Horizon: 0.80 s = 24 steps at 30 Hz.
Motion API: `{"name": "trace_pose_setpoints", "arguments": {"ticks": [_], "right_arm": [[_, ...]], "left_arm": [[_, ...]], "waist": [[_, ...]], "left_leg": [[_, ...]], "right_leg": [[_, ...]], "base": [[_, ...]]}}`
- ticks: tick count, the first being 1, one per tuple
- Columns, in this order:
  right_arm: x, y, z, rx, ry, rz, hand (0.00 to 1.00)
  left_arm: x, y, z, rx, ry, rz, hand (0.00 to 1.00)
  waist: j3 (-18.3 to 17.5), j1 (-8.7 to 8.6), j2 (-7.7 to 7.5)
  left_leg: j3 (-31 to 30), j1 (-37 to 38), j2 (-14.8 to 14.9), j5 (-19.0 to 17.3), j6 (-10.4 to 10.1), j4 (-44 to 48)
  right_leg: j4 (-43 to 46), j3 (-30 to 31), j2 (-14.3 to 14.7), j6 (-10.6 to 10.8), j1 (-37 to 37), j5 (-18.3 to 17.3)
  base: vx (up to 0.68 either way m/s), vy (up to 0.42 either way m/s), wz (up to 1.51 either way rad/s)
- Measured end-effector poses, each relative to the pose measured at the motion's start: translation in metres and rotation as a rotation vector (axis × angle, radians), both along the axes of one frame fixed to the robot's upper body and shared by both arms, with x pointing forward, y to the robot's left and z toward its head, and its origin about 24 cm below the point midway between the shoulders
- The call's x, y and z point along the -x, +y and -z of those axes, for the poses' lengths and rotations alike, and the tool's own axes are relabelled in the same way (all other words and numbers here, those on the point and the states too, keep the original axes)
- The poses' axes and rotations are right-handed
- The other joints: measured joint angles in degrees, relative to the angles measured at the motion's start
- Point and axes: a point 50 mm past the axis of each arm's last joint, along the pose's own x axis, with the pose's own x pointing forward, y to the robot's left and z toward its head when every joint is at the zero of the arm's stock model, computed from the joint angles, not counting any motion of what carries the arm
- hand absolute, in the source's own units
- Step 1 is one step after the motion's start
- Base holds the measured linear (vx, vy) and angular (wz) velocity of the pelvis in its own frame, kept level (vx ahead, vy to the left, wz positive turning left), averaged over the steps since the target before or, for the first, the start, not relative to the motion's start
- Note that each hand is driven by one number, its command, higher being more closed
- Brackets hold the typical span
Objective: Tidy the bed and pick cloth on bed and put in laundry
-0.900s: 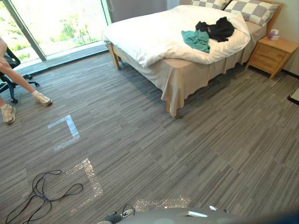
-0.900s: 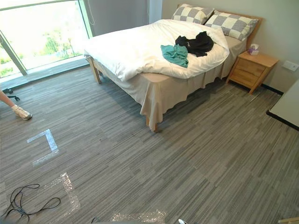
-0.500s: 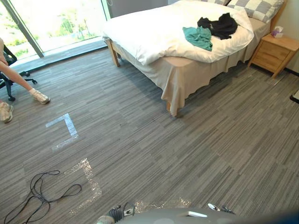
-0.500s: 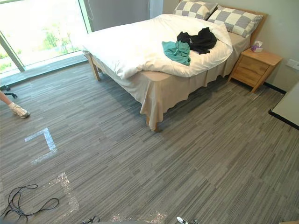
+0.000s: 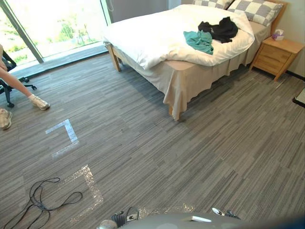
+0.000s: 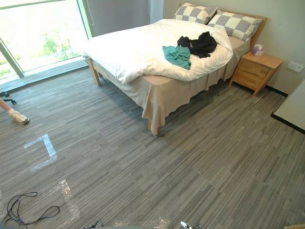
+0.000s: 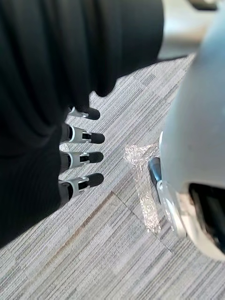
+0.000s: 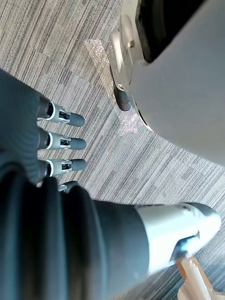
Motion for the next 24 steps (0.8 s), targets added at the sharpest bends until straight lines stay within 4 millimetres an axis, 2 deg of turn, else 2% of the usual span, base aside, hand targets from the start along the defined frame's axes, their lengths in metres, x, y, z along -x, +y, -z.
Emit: {"name": "trace_pose_setpoints", "arguments": {"ticks": [6,12,13,14,16,17,18,19,20,21,22,23,24], "right_arm": [[-0.001,0.0,0.0,-0.001,-0.002,0.002,0.0],[0.0,0.0,0.0,-0.002,0.012,0.041,0.0],[0.0,0.001,0.0,-0.003,0.012,0.051,0.0],[-0.003,0.0,0.0,-0.002,0.005,0.068,0.0],[-0.006,0.002,0.0,0.002,0.003,0.1,0.0],[-0.006,0.004,0.0,-0.004,0.001,0.112,0.0],[-0.007,0.006,0.001,-0.009,-0.001,0.147,0.0],[-0.009,0.005,0.0,-0.008,-0.001,0.155,0.0],[-0.009,0.005,0.0,-0.01,0.0,0.17,0.0],[-0.009,0.008,0.001,-0.022,0.001,0.203,0.0],[-0.007,0.009,0.001,-0.028,0.003,0.221,0.0],[-0.006,0.009,0.002,-0.031,0.005,0.234,0.0],[-0.007,0.008,0.001,-0.038,-0.005,0.268,0.0]], "left_arm": [[0.001,0.0,0.0,-0.003,0.015,0.011,0.0],[0.0,0.0,0.0,-0.01,0.015,0.037,0.0],[-0.001,0.0,0.0,-0.009,0.013,0.039,0.0],[-0.004,0.0,0.0,-0.01,0.007,0.048,0.0],[-0.006,0.004,-0.001,-0.019,0.005,0.061,0.0],[-0.006,0.006,-0.002,-0.024,0.004,0.062,0.0],[-0.01,0.009,-0.003,-0.033,-0.003,0.064,0.0],[-0.013,0.01,-0.003,-0.036,-0.009,0.066,0.0],[-0.014,0.012,-0.004,-0.043,-0.003,0.065,0.0],[-0.011,0.015,-0.004,-0.055,0.02,0.061,0.0],[-0.01,0.016,-0.004,-0.059,0.03,0.06,0.0],[-0.01,0.017,-0.004,-0.061,0.037,0.061,0.0],[-0.011,0.016,-0.004,-0.065,0.043,0.068,0.0]], "waist": [[0.05,-0.85,0.0],[0.26,-0.97,-0.08],[0.58,-0.95,-0.11],[1.79,-0.85,-0.15],[2.42,-0.8,-0.91],[2.61,-0.81,-1.32],[3.96,-0.81,-1.92],[4.52,-0.65,-1.89],[5.56,-0.52,-2.0],[6.02,-0.64,-2.46],[6.07,-0.78,-2.58],[6.17,-1.01,-2.52],[6.47,-1.32,-2.17]], "left_leg": [[0.08,0.53,-0.05,0.0,0.0,-0.01],[0.27,0.76,0.03,-0.04,-0.04,0.02],[0.4,0.97,0.05,-0.08,-0.04,0.02],[0.99,1.44,0.12,-0.35,0.15,0.03],[3.19,1.43,-0.2,-1.3,0.94,0.3],[4.06,1.36,-0.41,-1.54,1.29,0.34],[5.74,1.29,-0.57,-2.21,1.9,1.71],[6.35,1.43,-0.54,-2.36,2.19,2.71],[7.07,1.25,-0.53,-3.6,2.23,4.3],[7.95,1.47,0.04,-5.22,1.74,6.48],[7.97,1.6,0.76,-5.95,1.32,7.18],[7.93,2.02,1.29,-6.22,1.12,7.12],[7.88,2.93,2.82,-7.19,0.87,7.24]], "right_leg": [[-1.39,0.02,0.07,-0.33,0.92,0.63],[-1.04,0.07,0.11,-0.35,1.0,0.59],[-0.47,0.12,0.09,-0.39,0.91,0.34],[2.72,0.4,-0.08,-0.22,-0.01,-1.35],[12.1,0.58,-1.35,2.07,-4.96,-6.46],[14.65,0.26,-2.02,2.95,-6.25,-7.74],[19.68,-1.65,-3.9,6.2,-8.47,-10.06],[21.08,-3.4,-4.84,6.52,-8.78,-10.42],[22.46,-6.22,-6.12,6.25,-9.22,-10.81],[22.14,-8.3,-6.5,4.15,-8.9,-10.21],[22.0,-9.34,-6.17,3.54,-8.46,-9.42],[23.5,-10.1,-6.07,3.78,-8.68,-9.02],[27.97,-10.53,-5.7,3.24,-11.18,-10.05]], "base": [[0.0,0.0,0.0],[-0.01,-0.014,0.0],[-0.04,-0.017,-0.1],[-0.07,-0.017,-0.17],[-0.07,-0.002,-0.21],[-0.03,0.008,-0.26],[-0.02,0.004,-0.32],[-0.04,0.013,-0.45],[0.0,0.019,-0.56],[0.02,0.005,-0.52],[0.08,-0.037,-0.36],[0.08,-0.086,-0.1],[0.09,-0.105,-0.02]]}}
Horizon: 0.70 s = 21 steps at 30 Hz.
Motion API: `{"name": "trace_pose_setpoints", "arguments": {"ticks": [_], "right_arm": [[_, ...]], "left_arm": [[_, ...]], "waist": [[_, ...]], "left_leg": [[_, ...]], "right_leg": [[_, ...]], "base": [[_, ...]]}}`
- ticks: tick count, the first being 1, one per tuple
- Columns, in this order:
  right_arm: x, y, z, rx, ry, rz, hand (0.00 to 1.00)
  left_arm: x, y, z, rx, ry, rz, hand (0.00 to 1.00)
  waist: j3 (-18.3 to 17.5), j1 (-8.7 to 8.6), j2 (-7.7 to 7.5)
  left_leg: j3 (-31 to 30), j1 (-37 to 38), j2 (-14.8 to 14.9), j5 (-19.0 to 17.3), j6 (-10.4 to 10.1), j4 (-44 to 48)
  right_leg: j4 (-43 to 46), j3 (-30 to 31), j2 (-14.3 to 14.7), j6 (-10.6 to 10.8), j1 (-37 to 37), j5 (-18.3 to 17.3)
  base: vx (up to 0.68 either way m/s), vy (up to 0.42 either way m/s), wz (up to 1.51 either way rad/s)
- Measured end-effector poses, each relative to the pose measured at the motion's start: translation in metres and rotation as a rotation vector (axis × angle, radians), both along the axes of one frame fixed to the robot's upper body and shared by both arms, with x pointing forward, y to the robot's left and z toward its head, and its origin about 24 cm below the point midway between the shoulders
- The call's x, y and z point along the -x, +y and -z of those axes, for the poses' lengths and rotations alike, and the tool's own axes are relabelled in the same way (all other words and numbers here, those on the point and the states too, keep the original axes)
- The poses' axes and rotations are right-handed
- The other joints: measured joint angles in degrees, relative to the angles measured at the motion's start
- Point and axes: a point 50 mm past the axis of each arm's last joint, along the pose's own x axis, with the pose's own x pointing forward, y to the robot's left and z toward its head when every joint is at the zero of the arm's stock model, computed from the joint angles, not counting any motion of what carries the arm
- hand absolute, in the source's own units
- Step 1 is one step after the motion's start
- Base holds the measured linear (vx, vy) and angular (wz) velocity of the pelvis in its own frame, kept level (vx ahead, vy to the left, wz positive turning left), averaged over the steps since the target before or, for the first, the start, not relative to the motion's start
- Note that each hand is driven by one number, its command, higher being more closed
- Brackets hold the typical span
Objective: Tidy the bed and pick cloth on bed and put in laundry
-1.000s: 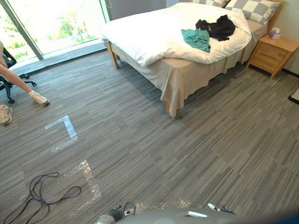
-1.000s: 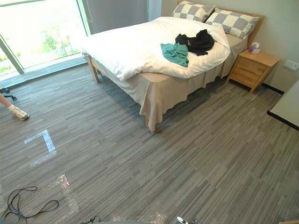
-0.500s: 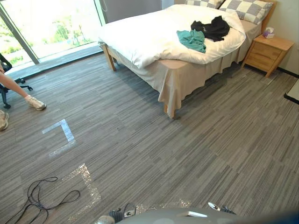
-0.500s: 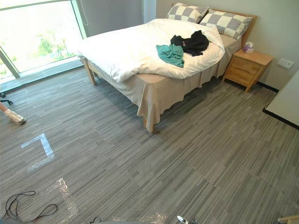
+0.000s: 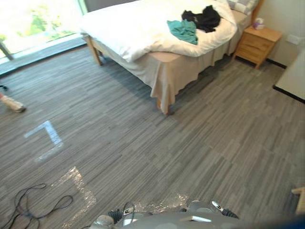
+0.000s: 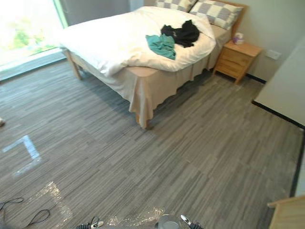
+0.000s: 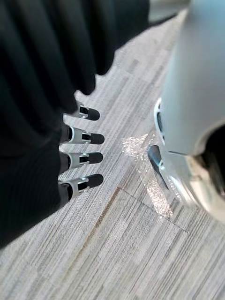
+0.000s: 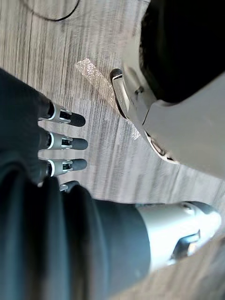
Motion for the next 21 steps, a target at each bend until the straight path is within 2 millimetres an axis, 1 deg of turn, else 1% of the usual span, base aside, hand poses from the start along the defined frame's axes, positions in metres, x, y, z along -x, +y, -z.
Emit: {"name": "trace_pose_setpoints", "arguments": {"ticks": [1,2,3,4,5,6,7,8,9,10,11,12,13,14,15,16,17,18,19,20,21], "right_arm": [[0.004,-0.002,0.0,-0.005,0.005,0.033,0.0],[0.007,-0.002,0.001,-0.005,0.009,0.037,0.0],[0.012,0.0,0.001,-0.011,0.019,0.039,0.0],[0.014,0.001,0.001,-0.012,0.02,0.04,0.0],[0.016,0.005,0.002,-0.024,0.016,0.032,0.0],[0.019,0.005,0.001,-0.03,0.012,0.024,0.0],[0.022,0.001,0.001,-0.024,0.01,0.022,0.0],[0.016,-0.001,-0.001,-0.017,-0.017,0.018,0.0],[0.015,-0.001,-0.001,-0.018,-0.02,0.017,0.0],[0.017,-0.002,-0.001,-0.013,-0.015,0.015,0.0],[0.017,-0.004,-0.002,-0.006,-0.015,0.012,0.0],[0.016,-0.012,-0.003,0.02,-0.011,-0.012,0.0],[0.017,-0.02,-0.004,0.047,-0.002,-0.039,0.0],[0.016,-0.025,-0.005,0.062,0.007,-0.065,0.0],[0.014,-0.027,-0.005,0.076,0.023,-0.113,0.0],[0.008,-0.028,-0.005,0.083,0.028,-0.159,0.0],[0.001,-0.028,-0.005,0.086,0.018,-0.174,0.0],[-0.004,-0.028,-0.006,0.091,0.011,-0.192,0.0],[-0.017,-0.027,-0.008,0.097,-0.013,-0.219,0.0],[-0.023,-0.026,-0.008,0.099,-0.026,-0.229,0.0],[-0.033,-0.021,-0.009,0.092,-0.05,-0.232,0.0]], "left_arm": [[-0.004,-0.003,0.0,0.001,-0.004,-0.001,0.0],[-0.004,-0.004,0.0,0.002,-0.002,-0.003,0.0],[0.0,-0.003,0.001,-0.005,0.007,-0.001,0.0],[0.0,-0.002,0.0,-0.008,0.004,-0.01,0.0],[0.0,0.001,0.0,-0.011,-0.006,-0.046,0.0],[0.005,0.002,0.0,-0.015,-0.004,-0.077,0.0],[0.006,-0.004,0.002,-0.01,-0.001,-0.076,0.0],[0.009,-0.007,0.003,-0.015,0.003,-0.065,0.0],[0.009,-0.006,0.003,-0.016,-0.001,-0.069,0.0],[0.005,-0.006,0.002,-0.022,-0.024,-0.093,0.0],[0.004,-0.008,0.002,-0.02,-0.031,-0.103,0.0],[0.003,-0.015,0.003,-0.007,-0.045,-0.108,0.0],[0.003,-0.023,0.004,0.008,-0.063,-0.117,0.0],[0.001,-0.024,0.004,0.009,-0.078,-0.123,0.0],[-0.002,-0.027,0.004,0.018,-0.11,-0.135,0.0],[-0.004,-0.027,0.003,0.021,-0.141,-0.157,0.0],[-0.006,-0.027,0.002,0.025,-0.161,-0.174,0.0],[-0.008,-0.028,0.001,0.035,-0.178,-0.192,0.0],[-0.011,-0.029,0.0,0.049,-0.201,-0.223,0.0],[-0.012,-0.028,0.0,0.052,-0.213,-0.228,0.0],[-0.016,-0.026,-0.002,0.054,-0.238,-0.23,0.0]], "waist": [[0.44,-0.07,0.8],[0.6,-0.06,1.09],[0.51,0.16,1.09],[0.49,0.5,0.82],[0.19,1.1,-0.04],[-0.19,1.51,-0.28],[-0.67,1.35,1.14],[-1.69,0.5,2.08],[-1.66,0.51,2.03],[-2.07,0.21,1.84],[-2.4,0.08,2.32],[-2.81,0.03,3.85],[-3.37,0.34,5.67],[-3.31,0.45,6.7],[-3.27,0.38,7.12],[-3.2,0.76,6.93],[-3.17,1.23,6.88],[-3.16,1.97,6.9],[-3.06,2.61,6.8],[-2.88,2.93,6.59],[-2.27,3.31,5.87]], "left_leg": [[0.14,1.11,2.48,-1.08,-1.35,0.67],[0.22,1.61,3.8,-1.57,-1.9,1.18],[0.58,2.35,5.87,-2.65,-3.27,1.98],[1.46,2.96,6.58,-3.13,-4.03,2.42],[2.81,3.9,7.27,-4.61,-5.78,4.12],[4.55,5.26,8.09,-6.69,-7.32,5.83],[6.01,6.06,10.0,-7.18,-8.1,6.22],[8.76,6.21,11.5,-6.68,-7.49,7.11],[9.28,6.0,11.68,-6.42,-7.06,7.8],[9.52,4.01,13.33,-5.37,-5.42,13.13],[9.02,2.23,14.72,-5.0,-4.84,17.08],[7.23,-1.96,17.87,-4.05,-3.28,26.19],[4.21,-6.43,20.27,-3.13,-2.66,36.36],[2.58,-8.5,20.89,-3.48,-3.14,42.05],[-0.38,-11.82,19.97,-5.17,-4.11,51.42],[-1.89,-14.32,17.8,-6.86,-4.13,56.83],[-2.2,-16.18,15.53,-7.95,-4.08,57.87],[-2.2,-18.27,13.44,-8.92,-4.1,56.66],[-1.39,-20.73,10.81,-10.3,-3.82,52.29],[-1.22,-21.91,9.31,-11.04,-3.6,49.04],[-1.09,-23.68,6.28,-11.53,-3.14,42.04]], "right_leg": [[-1.08,0.12,0.89,-1.31,-1.17,-0.67],[-1.99,0.32,1.11,-1.33,-1.7,-0.32],[-4.54,0.74,0.57,-0.61,-3.04,1.89],[-6.07,0.53,-0.24,-0.3,-3.32,3.31],[-9.15,-0.24,-2.19,-0.29,-4.24,6.72],[-8.05,-3.23,-4.55,-1.97,-4.68,12.19],[-5.16,-4.07,-3.29,-4.0,-5.52,10.19],[-1.87,-4.06,-1.92,-4.69,-7.82,5.79],[-1.21,-4.06,-1.74,-4.94,-8.12,5.17],[-0.82,-3.52,-0.56,-5.78,-8.27,3.42],[-1.62,-3.31,0.43,-6.13,-7.72,3.04],[-4.07,-2.97,2.98,-6.45,-6.48,2.68],[-7.13,-1.98,5.69,-6.46,-4.21,2.69],[-8.97,-1.37,7.02,-6.48,-2.41,2.88],[-12.18,-0.21,8.36,-7.96,1.01,3.45],[-15.13,1.81,9.12,-8.93,4.43,4.08],[-17.01,3.42,9.4,-9.37,6.46,4.57],[-18.39,4.76,9.44,-9.49,7.86,4.88],[-19.73,6.86,9.32,-9.88,9.52,5.16],[-20.25,7.85,9.03,-9.93,10.34,5.19],[-21.15,9.19,7.83,-9.88,11.98,5.15]], "base": [[0.12,-0.138,0.03],[0.17,-0.18,0.07],[0.21,-0.201,0.03],[0.27,-0.241,-0.2],[0.36,-0.286,-0.52],[0.38,-0.302,-0.66],[0.46,-0.352,-0.53],[0.29,-0.221,-0.29],[0.41,-0.361,-0.31],[0.28,-0.281,-0.3],[0.42,-0.394,-0.39],[0.4,-0.276,-0.39],[0.44,-0.23,-0.42],[0.47,-0.174,-0.43],[0.46,-0.127,-0.48],[0.51,-0.12,-0.68],[0.41,-0.064,-0.85],[0.38,-0.003,-1.04],[0.31,0.039,-0.96],[0.4,0.091,-0.99],[0.4,0.131,-0.83]]}}
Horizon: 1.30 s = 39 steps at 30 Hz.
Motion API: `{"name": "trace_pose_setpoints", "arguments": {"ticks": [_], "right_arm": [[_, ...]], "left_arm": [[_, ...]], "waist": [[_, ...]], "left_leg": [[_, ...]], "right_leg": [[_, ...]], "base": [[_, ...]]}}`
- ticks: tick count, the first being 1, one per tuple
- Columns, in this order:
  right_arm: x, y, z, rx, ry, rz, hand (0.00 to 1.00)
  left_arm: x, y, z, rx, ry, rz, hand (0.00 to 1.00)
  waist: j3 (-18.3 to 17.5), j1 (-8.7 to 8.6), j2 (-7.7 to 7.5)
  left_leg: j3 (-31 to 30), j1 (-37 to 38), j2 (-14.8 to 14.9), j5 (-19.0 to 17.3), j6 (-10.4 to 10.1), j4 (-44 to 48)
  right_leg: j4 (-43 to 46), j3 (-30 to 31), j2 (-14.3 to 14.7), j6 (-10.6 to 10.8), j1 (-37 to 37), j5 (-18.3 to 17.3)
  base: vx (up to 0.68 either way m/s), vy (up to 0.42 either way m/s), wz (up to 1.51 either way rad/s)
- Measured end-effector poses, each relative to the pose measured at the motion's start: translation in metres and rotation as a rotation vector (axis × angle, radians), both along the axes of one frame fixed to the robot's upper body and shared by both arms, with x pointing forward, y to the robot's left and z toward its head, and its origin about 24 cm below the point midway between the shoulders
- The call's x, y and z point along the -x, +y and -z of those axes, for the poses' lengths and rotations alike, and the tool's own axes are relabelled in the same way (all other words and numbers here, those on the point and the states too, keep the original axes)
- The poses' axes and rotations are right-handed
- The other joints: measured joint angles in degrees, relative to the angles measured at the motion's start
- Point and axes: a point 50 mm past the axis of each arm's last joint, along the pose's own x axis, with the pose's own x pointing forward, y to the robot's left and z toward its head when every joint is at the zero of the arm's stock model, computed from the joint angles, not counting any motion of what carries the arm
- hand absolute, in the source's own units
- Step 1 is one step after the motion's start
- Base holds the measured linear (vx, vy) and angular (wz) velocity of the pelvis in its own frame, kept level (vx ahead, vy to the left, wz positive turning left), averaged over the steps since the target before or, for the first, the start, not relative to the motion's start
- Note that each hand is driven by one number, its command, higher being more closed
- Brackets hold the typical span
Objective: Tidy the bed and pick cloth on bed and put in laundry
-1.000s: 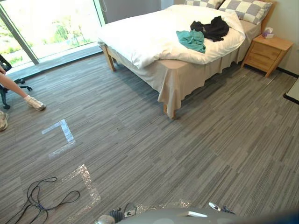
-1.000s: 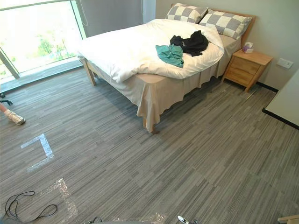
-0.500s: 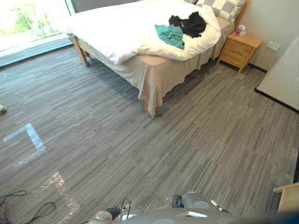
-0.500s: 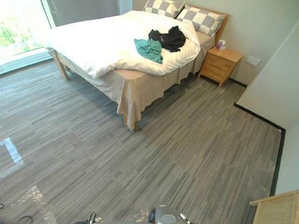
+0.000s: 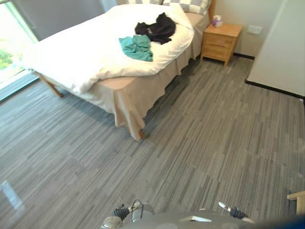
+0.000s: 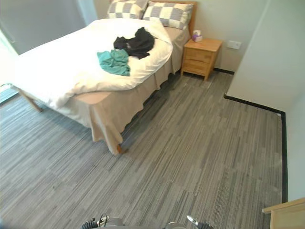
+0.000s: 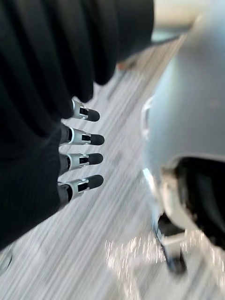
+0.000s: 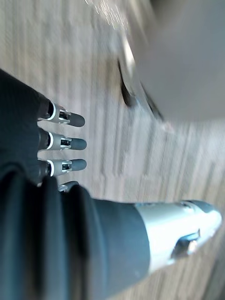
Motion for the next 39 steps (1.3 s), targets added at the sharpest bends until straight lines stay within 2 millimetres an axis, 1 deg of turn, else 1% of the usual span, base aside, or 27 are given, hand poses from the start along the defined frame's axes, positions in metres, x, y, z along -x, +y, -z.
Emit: {"name": "trace_pose_setpoints", "arguments": {"ticks": [1,2,3,4,6,8,10,11,13,14,15,17,20,22,24,25,26,27,28,29,30,31,32,33,35,37,39], "right_arm": [[-0.005,0.004,0.0,-0.014,-0.018,0.012,0.0],[-0.005,0.004,0.0,-0.013,-0.02,0.009,0.0],[-0.003,0.004,0.0,-0.009,-0.021,-0.009,0.0],[0.0,0.008,0.001,-0.025,-0.023,-0.001,0.0],[-0.002,0.016,0.001,-0.043,-0.042,-0.031,0.0],[-0.003,0.022,0.002,-0.058,-0.049,-0.031,0.0],[-0.003,0.023,0.002,-0.052,-0.043,-0.031,0.0],[-0.001,0.024,0.003,-0.043,-0.032,-0.025,0.0],[-0.002,0.024,0.003,-0.02,-0.031,0.003,0.0],[-0.004,0.026,0.002,-0.014,-0.033,0.011,0.0],[-0.004,0.026,0.002,-0.007,-0.031,0.016,0.0],[-0.003,0.022,0.002,0.008,-0.029,0.033,0.0],[-0.006,0.022,0.001,0.007,-0.053,0.05,0.0],[-0.009,0.021,-0.001,-0.007,-0.085,0.079,0.0],[-0.011,0.02,-0.002,-0.007,-0.104,0.084,0.0],[-0.011,0.02,-0.003,-0.006,-0.12,0.082,0.0],[-0.011,0.02,-0.002,-0.01,-0.122,0.081,0.0],[-0.009,0.024,-0.002,-0.025,-0.13,0.083,0.0],[-0.013,0.027,-0.004,-0.033,-0.162,0.095,0.0],[-0.016,0.022,-0.006,-0.02,-0.18,0.092,0.0],[-0.019,0.017,-0.009,-0.007,-0.207,0.094,0.0],[-0.02,0.016,-0.011,-0.002,-0.225,0.091,0.0],[-0.021,0.018,-0.011,-0.005,-0.226,0.083,0.0],[-0.022,0.021,-0.011,-0.013,-0.232,0.064,0.0],[-0.024,0.027,-0.011,-0.023,-0.234,-0.003,0.0],[-0.024,0.031,-0.009,-0.022,-0.219,-0.046,0.0],[-0.026,0.028,-0.009,-0.008,-0.205,-0.084,0.0]], "left_arm": [[-0.005,0.003,-0.002,-0.006,-0.023,0.006,0.0],[-0.006,0.003,-0.002,-0.009,-0.03,0.01,0.0],[-0.007,0.0,-0.002,-0.004,-0.038,0.021,0.0],[-0.003,0.002,-0.001,-0.007,-0.025,0.02,0.0],[-0.011,0.01,-0.004,-0.025,-0.042,0.018,0.0],[-0.02,0.012,-0.006,-0.036,-0.061,0.051,0.0],[-0.019,0.011,-0.006,-0.038,-0.054,0.044,0.0],[-0.015,0.011,-0.005,-0.037,-0.041,0.046,0.0],[-0.008,0.01,-0.003,-0.037,-0.02,0.058,0.0],[-0.007,0.012,-0.003,-0.046,-0.015,0.068,0.0],[-0.006,0.016,-0.004,-0.057,-0.011,0.076,0.0],[-0.003,0.019,-0.003,-0.068,0.013,0.106,0.0],[-0.009,0.017,-0.004,-0.068,0.005,0.124,0.0],[-0.018,0.014,-0.005,-0.063,-0.013,0.127,0.0],[-0.022,0.011,-0.006,-0.058,-0.018,0.129,0.0],[-0.026,0.01,-0.006,-0.055,-0.022,0.128,0.0],[-0.027,0.01,-0.006,-0.055,-0.025,0.123,0.0],[-0.03,0.013,-0.008,-0.057,-0.036,0.097,0.0],[-0.03,0.012,-0.008,-0.051,-0.041,0.067,0.0],[-0.034,0.007,-0.008,-0.039,-0.052,0.063,0.0],[-0.04,-0.007,-0.008,-0.009,-0.081,0.063,0.0],[-0.04,-0.02,-0.007,0.022,-0.086,0.058,0.0],[-0.041,-0.024,-0.007,0.031,-0.09,0.056,0.0],[-0.042,-0.025,-0.008,0.031,-0.099,0.052,0.0],[-0.044,-0.022,-0.009,0.019,-0.12,0.014,0.0],[-0.038,-0.017,-0.008,0.012,-0.116,-0.04,0.0],[-0.035,-0.016,-0.008,0.012,-0.134,-0.102,0.0]], "waist": [[0.61,0.3,-0.89],[0.68,0.45,-1.12],[0.79,0.32,-0.22],[0.9,0.26,0.08],[0.87,0.0,-2.42],[1.17,0.45,-3.08],[1.01,0.48,-3.29],[0.57,0.71,-3.28],[-0.04,0.62,-3.12],[-0.19,0.68,-3.98],[-0.47,0.45,-4.6],[-0.6,0.09,-5.26],[-0.63,-0.12,-4.99],[-0.38,-1.01,-4.38],[-0.02,-1.47,-3.75],[0.25,-1.69,-3.48],[0.29,-1.56,-3.64],[0.72,-1.19,-4.62],[1.71,-1.27,-4.85],[2.21,-1.6,-3.25],[3.12,-2.23,-2.39],[3.0,-2.65,-2.1],[2.72,-2.59,-1.89],[2.32,-2.27,-2.45],[1.87,-0.86,-3.2],[1.35,-0.32,-3.51],[0.78,-0.68,-2.23]], "left_leg": [[0.91,-0.96,-2.57,1.4,-0.35,-8.87],[1.3,-0.92,-3.55,3.95,-0.66,-14.55],[1.41,-1.01,-3.84,13.49,-0.01,-25.65],[2.74,0.98,-4.76,18.94,4.31,-27.83],[3.97,2.38,-8.02,18.56,4.62,-31.06],[3.97,2.31,-9.54,17.69,6.38,-30.72],[4.03,3.39,-10.51,15.9,6.99,-30.54],[4.19,4.68,-10.85,14.42,7.41,-30.8],[4.06,8.3,-11.19,12.23,7.22,-32.78],[3.78,10.61,-12.16,11.98,7.44,-33.96],[3.69,12.51,-13.09,11.46,7.45,-34.93],[3.25,17.89,-13.69,11.18,7.26,-36.9],[1.97,22.64,-12.51,10.77,6.55,-39.78],[0.18,23.57,-10.26,9.63,4.62,-39.9],[-1.17,24.59,-8.43,8.67,3.01,-39.78],[-2.2,25.11,-6.54,7.39,0.89,-39.18],[-2.36,25.33,-6.04,6.85,0.02,-39.08],[-2.71,26.16,-5.66,5.2,-1.78,-38.28],[-2.72,27.04,-4.06,3.05,-2.46,-36.51],[-1.52,27.15,-2.31,2.75,-2.57,-35.64],[0.45,27.35,-0.51,2.85,-2.74,-34.24],[1.08,28.42,0.67,3.13,-3.23,-34.39],[0.95,28.72,1.24,3.42,-3.77,-34.41],[0.96,29.11,1.92,4.02,-4.37,-34.39],[0.92,28.92,2.76,5.01,-4.33,-33.93],[-0.61,26.1,3.81,6.35,-3.09,-29.77],[-3.78,19.1,6.97,8.39,-1.7,-17.55]], "right_leg": [[-0.66,0.88,-1.67,0.87,1.43,-0.53],[-0.86,0.94,-2.38,1.69,1.9,-1.02],[-1.95,1.01,-2.54,3.7,3.7,-2.26],[-2.82,1.34,-3.37,5.27,5.82,-3.14],[-3.31,-0.16,-6.43,6.81,6.46,-3.16],[-3.98,-1.32,-8.11,8.59,6.73,-2.07],[-3.52,-2.16,-8.78,10.83,7.61,-0.52],[0.16,-2.17,-9.36,11.21,6.83,-0.41],[19.16,-2.66,-11.57,12.95,-0.34,-1.38],[31.01,-2.62,-13.94,14.4,-5.64,-0.53],[40.76,-2.68,-16.29,14.35,-10.0,-0.71],[49.6,-6.12,-19.42,13.1,-14.47,-3.52],[41.27,-10.72,-18.82,12.15,-18.02,-6.73],[26.61,-12.48,-15.97,10.79,-20.23,-5.52],[16.09,-11.74,-13.64,10.0,-20.31,-0.88],[4.45,-9.95,-11.51,10.0,-19.73,6.63],[0.2,-9.12,-11.18,10.49,-19.45,10.05],[-4.3,-6.87,-11.76,10.94,-18.58,14.15],[-1.87,-7.94,-11.53,8.59,-17.61,19.39],[0.37,-8.96,-10.63,8.68,-17.42,17.49],[6.08,-10.43,-10.58,7.26,-17.74,13.02],[11.71,-12.21,-11.1,6.34,-18.1,8.46],[14.11,-12.99,-11.55,6.12,-18.32,6.48],[18.16,-13.88,-12.14,5.83,-19.01,3.14],[21.39,-14.29,-12.07,5.62,-20.19,-0.69],[20.54,-15.25,-11.46,5.23,-19.8,-2.05],[13.57,-17.07,-8.29,5.29,-15.4,-1.97]], "base": [[0.39,0.147,-0.77],[0.35,0.166,-0.58],[0.46,0.245,-0.37],[0.46,0.251,-0.25],[0.37,0.187,0.04],[0.31,0.154,0.16],[0.28,0.153,0.08],[0.26,0.141,-0.08],[0.28,0.148,-0.14],[0.34,0.127,-0.05],[0.32,0.082,0.08],[0.27,0.041,0.19],[0.27,-0.032,0.24],[0.3,-0.16,0.38],[0.36,-0.236,0.4],[0.35,-0.259,0.33],[0.42,-0.35,0.38],[0.37,-0.378,0.42],[0.35,-0.392,0.48],[0.31,-0.387,0.7],[0.27,-0.313,0.85],[0.27,-0.292,0.89],[0.25,-0.272,0.74],[0.18,-0.214,0.42],[0.2,-0.26,0.17],[0.16,-0.256,0.13],[0.18,-0.229,0.35]]}}
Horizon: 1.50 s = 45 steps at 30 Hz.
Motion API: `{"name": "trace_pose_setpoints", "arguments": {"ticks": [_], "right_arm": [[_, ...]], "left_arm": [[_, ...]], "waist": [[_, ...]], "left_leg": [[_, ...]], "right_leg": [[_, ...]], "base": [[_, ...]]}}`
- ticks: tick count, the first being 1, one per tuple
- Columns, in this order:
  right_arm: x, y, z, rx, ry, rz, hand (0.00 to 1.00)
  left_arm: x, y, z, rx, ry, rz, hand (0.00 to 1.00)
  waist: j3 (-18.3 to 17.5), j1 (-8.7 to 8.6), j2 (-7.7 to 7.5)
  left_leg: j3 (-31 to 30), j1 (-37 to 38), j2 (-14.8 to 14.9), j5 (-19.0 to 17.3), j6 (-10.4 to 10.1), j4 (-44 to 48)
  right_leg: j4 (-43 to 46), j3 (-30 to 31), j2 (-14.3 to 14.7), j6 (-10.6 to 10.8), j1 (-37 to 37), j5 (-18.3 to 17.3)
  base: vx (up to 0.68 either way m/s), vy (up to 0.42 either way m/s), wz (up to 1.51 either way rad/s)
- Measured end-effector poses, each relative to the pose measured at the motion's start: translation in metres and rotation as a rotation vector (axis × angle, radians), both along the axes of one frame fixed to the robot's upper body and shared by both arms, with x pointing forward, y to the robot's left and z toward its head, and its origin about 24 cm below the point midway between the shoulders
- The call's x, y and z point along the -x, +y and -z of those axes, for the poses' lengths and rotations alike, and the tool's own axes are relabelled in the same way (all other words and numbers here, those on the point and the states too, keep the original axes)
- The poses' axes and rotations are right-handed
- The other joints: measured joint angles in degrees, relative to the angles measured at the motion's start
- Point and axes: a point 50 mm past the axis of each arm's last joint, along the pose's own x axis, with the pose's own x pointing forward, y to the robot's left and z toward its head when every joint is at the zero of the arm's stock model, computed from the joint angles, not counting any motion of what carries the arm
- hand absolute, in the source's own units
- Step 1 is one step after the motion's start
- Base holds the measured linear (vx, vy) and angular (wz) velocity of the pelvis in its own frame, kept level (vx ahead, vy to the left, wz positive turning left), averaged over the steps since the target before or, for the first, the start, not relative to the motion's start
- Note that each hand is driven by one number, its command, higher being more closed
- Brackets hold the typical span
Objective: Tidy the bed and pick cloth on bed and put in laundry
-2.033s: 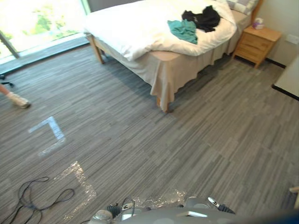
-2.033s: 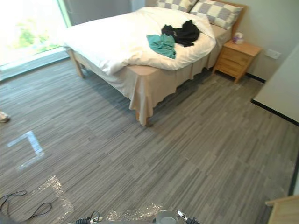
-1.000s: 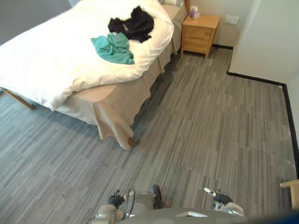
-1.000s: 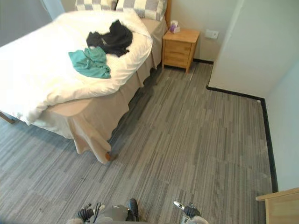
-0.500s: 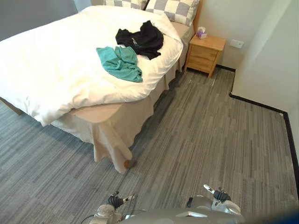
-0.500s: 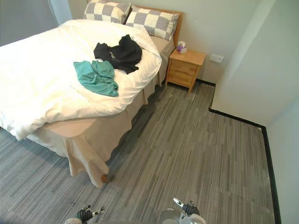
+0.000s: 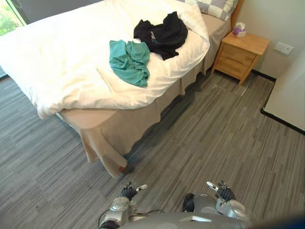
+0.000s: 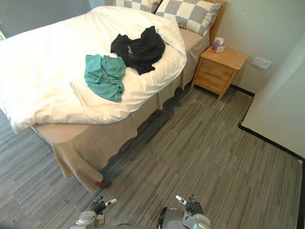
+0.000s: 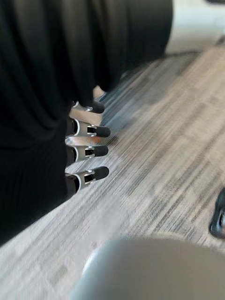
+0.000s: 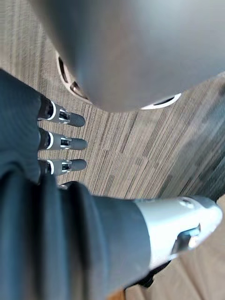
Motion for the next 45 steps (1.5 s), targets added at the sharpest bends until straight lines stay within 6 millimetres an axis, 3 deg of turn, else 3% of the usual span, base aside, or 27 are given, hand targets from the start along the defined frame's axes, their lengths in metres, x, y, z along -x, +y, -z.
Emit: {"name": "trace_pose_setpoints", "arguments": {"ticks": [2,4,5,6,7,8,10,13,18,20,22,23,24,26,28,29,30,31,33,35,38,40,45], "right_arm": [[0.001,-0.002,0.001,0.021,0.015,-0.037,0.0],[0.003,-0.006,0.002,0.053,0.043,-0.096,0.0],[0.004,-0.006,0.002,0.067,0.057,-0.126,0.0],[0.004,-0.005,0.003,0.076,0.066,-0.156,0.0],[0.001,-0.005,0.002,0.08,0.06,-0.167,0.0],[0.001,-0.007,0.002,0.081,0.062,-0.163,0.0],[0.006,-0.003,0.004,0.069,0.072,-0.168,0.0],[0.008,-0.001,0.005,0.076,0.073,-0.184,0.0],[0.0,0.009,0.004,0.064,0.05,-0.205,0.0],[0.0,0.01,0.004,0.068,0.046,-0.207,0.0],[0.003,0.008,0.004,0.073,0.053,-0.188,0.0],[0.004,0.009,0.004,0.074,0.048,-0.183,0.0],[0.001,0.01,0.003,0.074,0.031,-0.186,0.0],[0.002,0.007,0.002,0.086,0.019,-0.18,0.0],[-0.001,0.005,-0.001,0.094,-0.009,-0.176,0.0],[0.0,0.009,0.0,0.087,-0.006,-0.185,0.0],[0.001,0.008,0.0,0.085,0.0,-0.18,0.0],[0.005,0.001,0.001,0.103,0.015,-0.17,0.0],[0.001,-0.008,-0.001,0.13,0.01,-0.177,0.0],[-0.001,-0.01,-0.002,0.139,0.008,-0.185,0.0],[-0.002,-0.003,-0.002,0.119,0.003,-0.214,0.0],[-0.001,0.004,0.0,0.089,0.005,-0.221,0.0],[0.006,0.01,0.003,0.056,0.032,-0.221,0.0]], "left_arm": [[-0.002,0.002,-0.001,-0.004,-0.024,-0.005,0.0],[-0.003,-0.001,-0.002,0.004,-0.041,-0.003,0.0],[-0.004,-0.004,-0.002,0.008,-0.048,0.006,0.0],[-0.005,-0.006,-0.002,0.016,-0.057,0.01,0.0],[-0.005,-0.007,-0.003,0.021,-0.059,0.005,0.0],[-0.006,-0.006,-0.003,0.019,-0.059,0.007,0.0],[-0.005,-0.001,-0.003,0.001,-0.054,0.033,0.0],[-0.004,0.004,-0.003,0.001,-0.05,0.012,0.0],[-0.003,0.01,-0.003,0.01,-0.042,-0.034,0.0],[0.001,0.008,-0.002,0.014,-0.02,-0.036,0.0],[0.003,0.006,-0.001,0.014,-0.003,-0.038,0.0],[0.004,0.009,-0.001,0.003,0.006,-0.027,0.0],[0.001,0.013,-0.001,-0.011,0.018,-0.008,0.0],[-0.003,0.012,-0.001,-0.012,0.023,0.006,0.0],[-0.003,0.009,0.0,-0.006,0.026,0.009,0.0],[-0.004,0.017,-0.002,-0.03,0.026,0.02,0.0],[-0.005,0.014,-0.001,-0.024,0.031,0.027,0.0],[-0.007,0.005,-0.001,-0.003,0.02,0.047,0.0],[-0.003,-0.004,0.001,0.029,0.027,0.052,0.0],[-0.001,-0.009,0.002,0.041,0.031,0.055,0.0],[-0.003,-0.004,0.001,0.029,0.022,0.058,0.0],[-0.003,0.004,0.0,0.008,0.024,0.053,0.0],[0.005,0.01,0.002,0.052,0.033,-0.076,0.0]], "waist": [[0.07,-0.08,0.54],[-0.14,0.53,0.98],[-0.41,0.77,1.42],[-0.62,0.76,1.82],[-0.66,0.55,2.02],[-0.64,0.59,1.94],[-1.72,0.23,-0.38],[-1.46,0.08,-1.55],[-1.88,1.1,-2.7],[-2.05,0.86,-2.35],[-2.2,0.63,-1.82],[-1.79,-0.15,-1.97],[-1.21,-0.77,-3.4],[-0.97,-0.71,-3.33],[-0.93,-2.0,-2.76],[-0.99,-2.54,-5.56],[-0.97,-2.52,-5.19],[-1.82,-2.04,-3.03],[-2.07,-2.4,-0.87],[-2.36,-2.65,-0.17],[-2.64,-2.42,-1.17],[-2.95,-2.21,-2.96],[-3.67,-2.29,-4.08]], "left_leg": [[0.21,-5.38,1.4,-1.53,-1.21,10.48],[2.35,-8.27,0.31,-3.85,-1.42,11.81],[4.02,-9.31,-0.86,-4.61,-1.43,9.58],[7.39,-11.17,-3.46,-3.98,-1.22,1.34],[11.27,-12.23,-4.56,-1.6,0.47,-4.78],[12.65,-12.31,-4.84,-0.53,2.24,-5.36],[19.79,-10.89,-9.68,4.66,3.37,-12.01],[23.79,-10.8,-11.86,5.83,5.24,-12.89],[22.09,-10.38,-12.22,5.93,5.43,-13.48],[21.76,-8.95,-12.23,5.98,5.53,-15.53],[19.89,-5.64,-12.58,6.07,5.81,-19.09],[16.92,-3.9,-12.29,5.02,6.37,-21.29],[14.23,-2.59,-12.33,4.76,5.76,-22.53],[11.29,-1.91,-11.16,4.84,5.57,-21.95],[7.95,-1.98,-10.09,4.97,3.78,-21.46],[4.79,-1.57,-12.33,5.11,1.25,-22.94],[4.38,-1.23,-12.03,5.4,1.17,-23.44],[4.76,-1.39,-10.62,6.69,0.56,-24.77],[3.19,-1.88,-9.49,7.85,-0.71,-26.33],[1.92,-2.35,-8.86,9.36,-0.9,-28.02],[0.25,-2.8,-8.0,10.58,-1.35,-28.97],[-0.01,-2.71,-8.1,10.97,-1.11,-29.04],[-1.22,-2.61,-9.89,11.88,-0.02,-29.92]], "right_leg": [[-5.34,-1.92,1.4,-0.24,4.95,1.22],[-8.58,-3.68,1.39,-0.77,9.08,2.57],[-9.28,-4.41,1.03,-0.53,10.21,2.76],[-9.46,-6.05,-0.12,-0.04,11.81,2.79],[-9.33,-7.06,-0.7,0.6,12.41,2.66],[-9.28,-7.38,-0.99,1.11,12.64,2.48],[-11.05,-11.55,-4.9,3.72,13.9,3.52],[-13.04,-16.13,-6.39,5.17,17.06,4.42],[-12.65,-16.74,-5.65,6.5,19.93,6.45],[-4.68,-16.53,-6.84,6.47,18.16,6.39],[12.31,-13.48,-10.96,5.67,13.45,6.95],[21.38,-8.86,-12.11,5.51,9.31,2.66],[24.5,-5.87,-11.99,5.76,6.85,-2.48],[22.48,-3.51,-10.71,5.37,3.92,-6.04],[12.94,-0.26,-8.71,5.64,2.69,-5.64],[1.6,4.53,-8.88,6.35,3.05,0.46],[1.73,3.87,-8.67,6.11,3.54,0.5],[-0.34,2.72,-6.98,6.14,4.45,0.64],[-0.29,2.29,-5.39,5.98,4.5,0.6],[-0.92,2.45,-4.21,5.96,4.57,0.62],[-2.15,4.37,-2.53,5.25,5.0,1.22],[-4.56,5.69,-2.02,4.74,6.27,2.34],[-10.2,8.53,-2.35,4.87,8.62,5.09]], "base": [[0.2,-0.14,0.53],[0.25,-0.083,0.4],[0.19,0.051,0.33],[0.27,0.104,0.48],[0.29,0.118,0.46],[0.28,0.121,0.67],[0.25,0.138,1.0],[0.2,0.143,0.94],[0.12,-0.057,0.63],[0.1,-0.02,0.57],[0.14,-0.034,0.64],[0.18,-0.156,1.01],[0.18,-0.182,1.05],[0.15,-0.182,0.93],[0.1,-0.226,1.09],[0.05,-0.251,0.95],[0.07,-0.307,0.87],[0.09,-0.246,0.34],[0.08,-0.201,0.44],[0.06,-0.14,0.44],[0.04,-0.058,0.26],[0.02,0.002,0.11],[-0.04,0.074,0.06]]}}
